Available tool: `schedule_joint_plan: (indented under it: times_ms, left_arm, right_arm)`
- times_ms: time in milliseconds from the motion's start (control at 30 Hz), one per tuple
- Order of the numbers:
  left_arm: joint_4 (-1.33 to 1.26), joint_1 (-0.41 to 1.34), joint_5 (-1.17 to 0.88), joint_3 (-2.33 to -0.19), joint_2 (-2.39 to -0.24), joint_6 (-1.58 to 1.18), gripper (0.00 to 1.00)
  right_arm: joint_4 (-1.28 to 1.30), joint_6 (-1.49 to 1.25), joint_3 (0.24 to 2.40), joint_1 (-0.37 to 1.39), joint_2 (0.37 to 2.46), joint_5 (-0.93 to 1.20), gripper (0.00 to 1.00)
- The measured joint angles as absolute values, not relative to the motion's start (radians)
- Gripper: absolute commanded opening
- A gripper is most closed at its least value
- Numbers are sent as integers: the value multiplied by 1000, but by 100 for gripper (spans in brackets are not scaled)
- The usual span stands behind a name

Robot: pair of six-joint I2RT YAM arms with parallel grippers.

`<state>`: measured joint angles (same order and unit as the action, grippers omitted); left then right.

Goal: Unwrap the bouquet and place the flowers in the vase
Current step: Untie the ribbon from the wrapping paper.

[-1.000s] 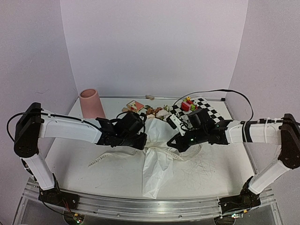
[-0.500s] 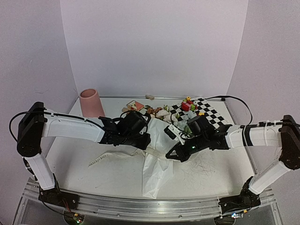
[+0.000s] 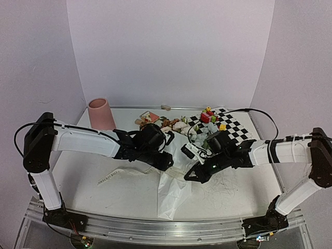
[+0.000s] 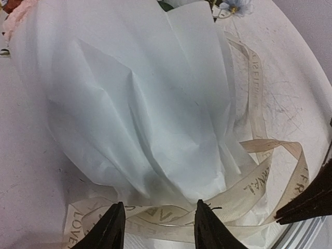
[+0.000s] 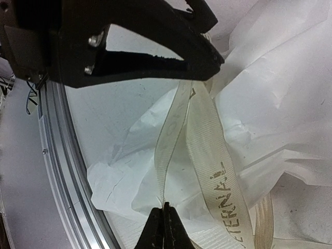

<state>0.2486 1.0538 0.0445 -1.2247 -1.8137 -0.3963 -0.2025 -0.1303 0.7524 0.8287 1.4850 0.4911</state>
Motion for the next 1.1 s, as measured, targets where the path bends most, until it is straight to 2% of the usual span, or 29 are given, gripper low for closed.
schedule_joint_plan:
  times_ms: [333,567,1100]
  left_arm:
    - [251,1055,-98,-1225,-1814,-333,51]
    - [253,1056,-156,-1244,-1819,-308,61]
    - [253,1086,-110,-1306,-1885,-246,63]
  right_arm:
    - [-209,-136,713,834,1487,484,5]
    - [-225,-152,696,844,1492,481,4]
    - [-345,-219,618,847,1487,455,4]
